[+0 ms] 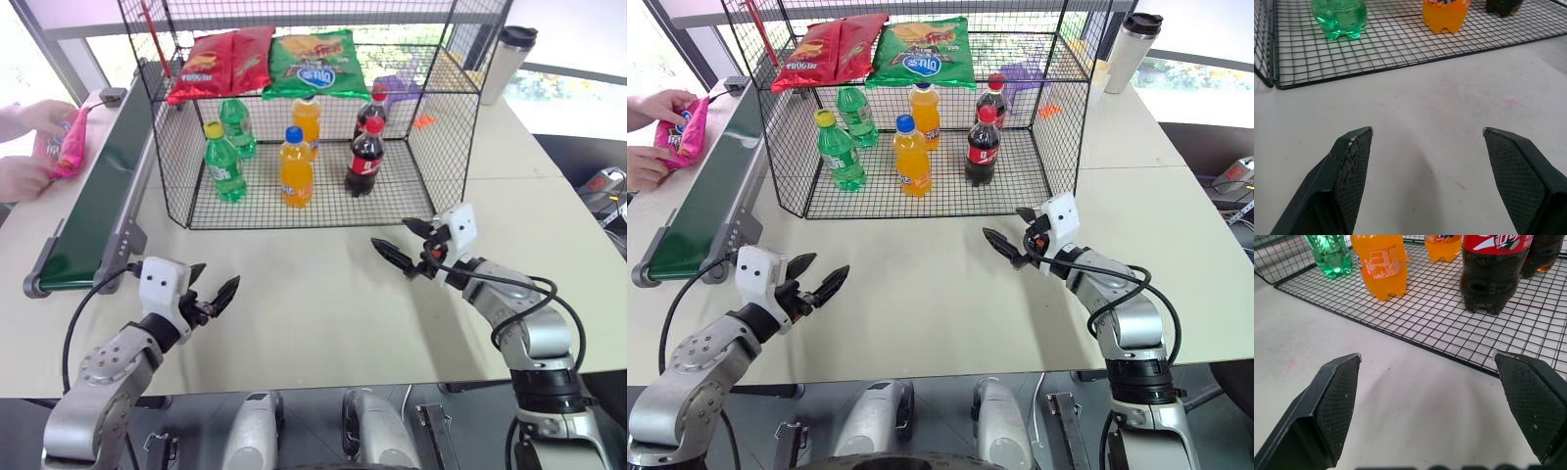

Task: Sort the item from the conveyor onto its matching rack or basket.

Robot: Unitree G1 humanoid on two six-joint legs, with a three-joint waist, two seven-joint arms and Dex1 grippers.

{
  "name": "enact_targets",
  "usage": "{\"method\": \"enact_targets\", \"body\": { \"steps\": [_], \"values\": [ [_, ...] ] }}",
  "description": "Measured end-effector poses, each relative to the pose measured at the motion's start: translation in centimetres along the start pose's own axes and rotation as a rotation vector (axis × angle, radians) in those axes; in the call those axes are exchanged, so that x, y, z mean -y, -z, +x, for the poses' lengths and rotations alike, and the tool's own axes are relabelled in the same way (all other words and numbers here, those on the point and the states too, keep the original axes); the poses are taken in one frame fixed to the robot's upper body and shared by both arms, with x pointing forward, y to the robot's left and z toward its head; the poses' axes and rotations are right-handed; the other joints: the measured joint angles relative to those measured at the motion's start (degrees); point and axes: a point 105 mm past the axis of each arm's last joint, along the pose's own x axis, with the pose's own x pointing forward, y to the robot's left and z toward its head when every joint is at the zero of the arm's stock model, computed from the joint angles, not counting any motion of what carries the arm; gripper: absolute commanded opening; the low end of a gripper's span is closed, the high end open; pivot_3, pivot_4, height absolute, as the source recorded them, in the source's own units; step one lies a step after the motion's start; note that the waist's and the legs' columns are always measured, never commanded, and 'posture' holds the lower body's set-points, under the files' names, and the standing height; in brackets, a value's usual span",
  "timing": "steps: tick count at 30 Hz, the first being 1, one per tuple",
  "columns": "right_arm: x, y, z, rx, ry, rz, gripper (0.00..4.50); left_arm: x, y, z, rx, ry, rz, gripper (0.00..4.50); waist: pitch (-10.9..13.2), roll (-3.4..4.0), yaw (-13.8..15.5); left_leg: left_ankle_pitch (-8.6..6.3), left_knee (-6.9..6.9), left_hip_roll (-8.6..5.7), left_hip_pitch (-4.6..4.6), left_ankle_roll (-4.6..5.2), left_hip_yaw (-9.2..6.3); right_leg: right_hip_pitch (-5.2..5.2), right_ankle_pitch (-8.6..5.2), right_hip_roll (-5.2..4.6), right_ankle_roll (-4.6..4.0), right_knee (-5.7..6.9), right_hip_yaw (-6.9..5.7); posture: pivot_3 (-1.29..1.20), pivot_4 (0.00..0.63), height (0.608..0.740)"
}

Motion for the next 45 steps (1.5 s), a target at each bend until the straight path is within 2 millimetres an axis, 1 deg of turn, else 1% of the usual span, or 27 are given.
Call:
{"method": "enact_targets", "body": {
  "steps": [19, 25, 35, 45],
  "values": [
    [0.0, 0.2, 0.2, -0.014, -0.001, -0.013, 4.48, 0.4, -0.6, 0.0, 0.027, 0.009, -0.009, 3.78, 0.0, 0.0, -0.02, 0.0, -0.01, 0.0, -0.01, 0.0, 0.0, 0.0, 0.02, 0.01, -0.03, -0.04, 0.0, 0.0, 0.15, 0.74],
    [0.1, -0.4, 0.4, -0.005, -0.001, -0.029, 4.48, 0.3, -1.0, 0.3, 0.046, 0.005, -0.005, 3.78, 0.0, 0.0, -0.01, 0.0, -0.01, 0.0, -0.01, 0.0, 0.0, 0.01, 0.01, 0.01, -0.02, -0.05, -0.01, 0.0, 0.15, 0.74],
    [0.1, -0.4, 0.5, 0.0, 0.001, -0.037, 4.48, 0.3, -1.1, 0.3, 0.048, 0.005, 0.0, 3.78, 0.0, 0.0, -0.02, -0.01, -0.01, 0.0, -0.02, 0.02, 0.01, 0.02, 0.06, 0.01, -0.09, -0.07, -0.01, 0.0, 0.15, 0.74],
    [-0.2, 0.3, 1.0, -0.016, -0.012, -0.041, 4.48, 0.3, -1.1, 0.4, 0.052, -0.009, -0.004, 3.78, 0.0, 0.0, -0.02, -0.01, -0.01, -0.01, -0.02, 0.02, 0.01, 0.02, 0.07, 0.01, -0.1, -0.07, -0.01, 0.0, 0.15, 0.74]
  ]
}}
